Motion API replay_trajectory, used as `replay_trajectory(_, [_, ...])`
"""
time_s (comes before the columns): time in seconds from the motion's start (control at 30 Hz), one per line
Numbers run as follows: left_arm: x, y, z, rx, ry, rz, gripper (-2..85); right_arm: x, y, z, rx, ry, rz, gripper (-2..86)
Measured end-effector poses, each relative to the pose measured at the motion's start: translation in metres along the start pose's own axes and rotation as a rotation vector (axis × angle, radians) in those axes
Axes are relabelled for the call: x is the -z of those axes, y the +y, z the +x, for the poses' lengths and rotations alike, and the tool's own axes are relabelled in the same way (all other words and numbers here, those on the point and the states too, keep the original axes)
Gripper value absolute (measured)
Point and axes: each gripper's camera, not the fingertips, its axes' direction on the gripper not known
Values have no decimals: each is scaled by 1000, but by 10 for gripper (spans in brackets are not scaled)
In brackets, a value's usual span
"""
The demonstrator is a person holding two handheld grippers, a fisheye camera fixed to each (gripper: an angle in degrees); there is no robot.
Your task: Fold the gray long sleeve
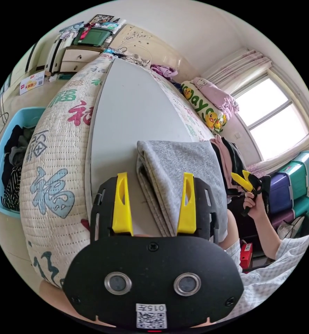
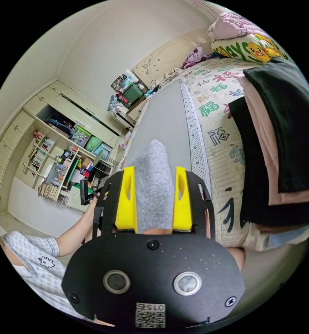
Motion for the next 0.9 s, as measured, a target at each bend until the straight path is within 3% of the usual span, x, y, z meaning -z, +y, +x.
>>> replay_trajectory(0.43, [-8,-15,-53,77,191,32,160,-93,-110,-14,-10,65,-247,233])
replay_trajectory(0.57, [-6,-23,-63,115,219,-5,131,-103,-118,-5,-117,-208,-337,147])
replay_trajectory(0.73, [20,-16,-64,153,345,8,72,-68,-111,-46,-27,-121,-256,108])
replay_trajectory(0.9, [113,-6,17,-69,302,164,64,38,-72,-110,152,-253,-9,98])
